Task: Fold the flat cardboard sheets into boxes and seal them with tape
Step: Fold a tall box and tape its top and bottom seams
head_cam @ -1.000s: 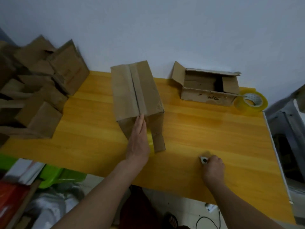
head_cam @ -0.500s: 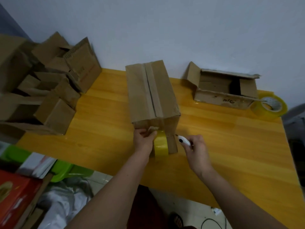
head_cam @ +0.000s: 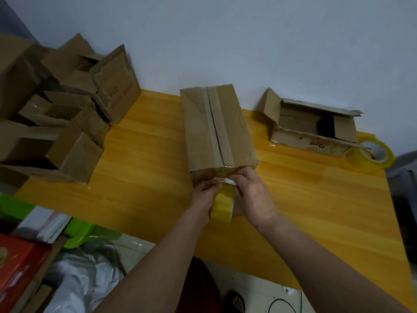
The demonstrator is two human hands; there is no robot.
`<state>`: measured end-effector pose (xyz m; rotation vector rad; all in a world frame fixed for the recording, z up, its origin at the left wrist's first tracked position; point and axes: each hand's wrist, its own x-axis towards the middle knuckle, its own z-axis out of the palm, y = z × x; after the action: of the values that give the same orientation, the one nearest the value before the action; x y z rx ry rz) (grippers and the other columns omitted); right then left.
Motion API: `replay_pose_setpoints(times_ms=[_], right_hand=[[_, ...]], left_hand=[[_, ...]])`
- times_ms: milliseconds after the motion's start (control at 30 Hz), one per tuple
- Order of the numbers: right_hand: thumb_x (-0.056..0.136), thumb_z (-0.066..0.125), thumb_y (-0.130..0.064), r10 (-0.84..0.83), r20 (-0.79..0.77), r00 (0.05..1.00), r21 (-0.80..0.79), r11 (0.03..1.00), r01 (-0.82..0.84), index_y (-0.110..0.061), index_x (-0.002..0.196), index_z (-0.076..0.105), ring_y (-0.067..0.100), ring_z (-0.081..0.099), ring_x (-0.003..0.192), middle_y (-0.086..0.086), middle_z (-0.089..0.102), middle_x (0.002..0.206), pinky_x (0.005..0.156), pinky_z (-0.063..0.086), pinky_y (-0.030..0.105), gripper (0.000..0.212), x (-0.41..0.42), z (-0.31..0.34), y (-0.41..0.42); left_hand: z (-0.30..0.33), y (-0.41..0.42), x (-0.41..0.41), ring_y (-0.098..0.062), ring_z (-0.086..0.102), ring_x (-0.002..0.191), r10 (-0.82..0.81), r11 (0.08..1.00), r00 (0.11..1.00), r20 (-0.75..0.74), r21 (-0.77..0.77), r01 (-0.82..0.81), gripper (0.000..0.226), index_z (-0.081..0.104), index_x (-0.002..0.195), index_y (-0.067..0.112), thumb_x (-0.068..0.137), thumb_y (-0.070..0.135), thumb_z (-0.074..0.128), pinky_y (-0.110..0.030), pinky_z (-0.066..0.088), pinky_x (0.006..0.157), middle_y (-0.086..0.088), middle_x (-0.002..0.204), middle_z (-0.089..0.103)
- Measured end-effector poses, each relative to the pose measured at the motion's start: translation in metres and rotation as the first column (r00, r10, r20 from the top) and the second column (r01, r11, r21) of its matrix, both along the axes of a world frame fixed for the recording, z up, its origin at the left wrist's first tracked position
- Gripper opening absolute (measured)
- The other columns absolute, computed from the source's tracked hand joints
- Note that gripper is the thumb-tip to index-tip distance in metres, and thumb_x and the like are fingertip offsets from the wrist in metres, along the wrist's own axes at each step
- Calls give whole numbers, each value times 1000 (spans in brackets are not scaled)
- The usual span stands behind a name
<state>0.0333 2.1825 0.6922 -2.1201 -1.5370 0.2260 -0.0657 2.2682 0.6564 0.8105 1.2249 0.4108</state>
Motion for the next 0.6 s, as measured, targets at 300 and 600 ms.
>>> replay_pose_setpoints(times_ms=[300,600], right_hand=[[88,60,1,-114,103,988,-144,981,128,1,100,66,31,53,93,14,53,101,70,46,38,14,20,-14,-18],[98,48,-10,-660,-282,697,-562,702,437,0,112,55,26,52,75,22,61,108,55,38,29,18,45,-83,-77]], left_hand=[[-2,2,1,-31,58,101,-43,998,997,-69,34,45,10,59,83,20,92,17,63,-48,48,95,-12,105,62],[-1,3,0,-33,56,112,-49,996,994,-99,69,56,11,57,85,23,93,20,62,-54,44,101,-13,118,61]])
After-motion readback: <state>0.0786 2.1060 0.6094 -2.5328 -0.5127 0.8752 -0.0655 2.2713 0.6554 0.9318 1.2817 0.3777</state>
